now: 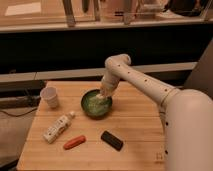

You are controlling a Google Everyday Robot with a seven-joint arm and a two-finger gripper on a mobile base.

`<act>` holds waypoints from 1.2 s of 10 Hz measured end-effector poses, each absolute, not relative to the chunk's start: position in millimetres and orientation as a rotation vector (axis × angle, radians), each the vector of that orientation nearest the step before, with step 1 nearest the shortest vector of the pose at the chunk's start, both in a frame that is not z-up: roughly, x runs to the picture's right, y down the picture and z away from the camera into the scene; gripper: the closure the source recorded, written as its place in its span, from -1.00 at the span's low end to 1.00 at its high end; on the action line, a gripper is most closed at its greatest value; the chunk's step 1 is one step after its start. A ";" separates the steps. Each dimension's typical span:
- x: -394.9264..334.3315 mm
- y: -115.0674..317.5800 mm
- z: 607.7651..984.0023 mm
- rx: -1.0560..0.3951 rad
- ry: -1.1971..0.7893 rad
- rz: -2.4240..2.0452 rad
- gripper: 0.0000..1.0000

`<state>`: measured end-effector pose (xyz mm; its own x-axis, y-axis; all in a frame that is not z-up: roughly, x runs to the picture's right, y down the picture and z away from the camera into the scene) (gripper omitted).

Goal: Place the white sponge in the ceramic bowl

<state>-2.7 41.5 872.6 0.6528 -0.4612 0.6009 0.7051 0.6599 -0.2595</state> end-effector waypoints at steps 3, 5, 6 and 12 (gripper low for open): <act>-5.1 41.2 873.4 -0.510 -0.521 -0.701 0.22; -4.7 40.9 874.1 -0.510 -0.517 -0.702 0.28; -4.9 40.9 874.3 -0.511 -0.516 -0.703 0.37; -8.3 39.7 875.9 -0.514 -0.509 -0.710 -0.03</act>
